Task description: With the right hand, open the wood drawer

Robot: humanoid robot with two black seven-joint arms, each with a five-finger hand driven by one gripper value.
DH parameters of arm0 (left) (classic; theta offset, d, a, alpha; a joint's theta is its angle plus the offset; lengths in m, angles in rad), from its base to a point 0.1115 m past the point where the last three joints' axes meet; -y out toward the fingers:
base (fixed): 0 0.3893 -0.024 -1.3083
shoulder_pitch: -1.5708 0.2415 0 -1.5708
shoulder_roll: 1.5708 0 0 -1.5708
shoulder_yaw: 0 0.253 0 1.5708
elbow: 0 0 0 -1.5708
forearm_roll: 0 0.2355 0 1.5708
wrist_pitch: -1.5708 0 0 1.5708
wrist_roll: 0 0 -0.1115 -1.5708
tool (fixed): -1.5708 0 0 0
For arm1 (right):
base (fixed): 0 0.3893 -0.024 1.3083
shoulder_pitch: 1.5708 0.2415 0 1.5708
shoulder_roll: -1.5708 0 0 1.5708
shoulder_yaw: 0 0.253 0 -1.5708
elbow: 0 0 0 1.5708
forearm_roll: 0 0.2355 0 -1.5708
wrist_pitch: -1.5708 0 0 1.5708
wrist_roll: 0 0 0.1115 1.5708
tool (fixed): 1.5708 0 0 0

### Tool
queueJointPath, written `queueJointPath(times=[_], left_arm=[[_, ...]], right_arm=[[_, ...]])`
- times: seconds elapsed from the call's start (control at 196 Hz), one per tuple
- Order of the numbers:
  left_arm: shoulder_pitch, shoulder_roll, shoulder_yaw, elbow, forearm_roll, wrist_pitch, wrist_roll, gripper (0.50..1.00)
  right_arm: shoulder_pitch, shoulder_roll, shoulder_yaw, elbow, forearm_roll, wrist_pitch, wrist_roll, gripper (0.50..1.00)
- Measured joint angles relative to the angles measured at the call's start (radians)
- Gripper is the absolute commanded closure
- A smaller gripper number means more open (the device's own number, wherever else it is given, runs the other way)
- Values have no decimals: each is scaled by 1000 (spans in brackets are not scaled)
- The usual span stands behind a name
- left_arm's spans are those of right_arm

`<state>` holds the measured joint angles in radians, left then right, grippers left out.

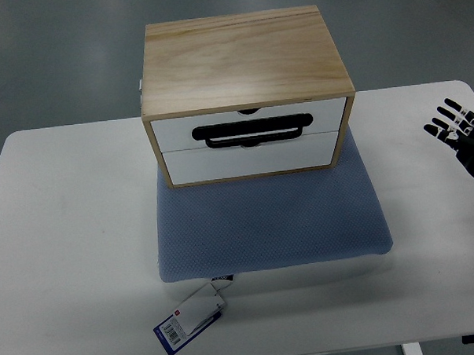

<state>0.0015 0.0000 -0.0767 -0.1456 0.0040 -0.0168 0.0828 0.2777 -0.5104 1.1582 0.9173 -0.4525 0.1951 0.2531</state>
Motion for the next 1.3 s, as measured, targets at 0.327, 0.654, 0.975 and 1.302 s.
queueJointPath(times=[0.327,0.654,0.975,1.302], left_arm=[[0,0,0,1,0,0,0,500],[0,0,0,1,0,0,0,500],[0,0,0,1,-1,0,0,500],[0,0,0,1,0,0,0,500]], right_arm=[[6,-76,10,10,0,4,18,570],[26,-206,2,105,-16,126,65,570],[96,-403,-10,304,-73,252,74,570],[155,-494,-31,466,-310,318,67,570]])
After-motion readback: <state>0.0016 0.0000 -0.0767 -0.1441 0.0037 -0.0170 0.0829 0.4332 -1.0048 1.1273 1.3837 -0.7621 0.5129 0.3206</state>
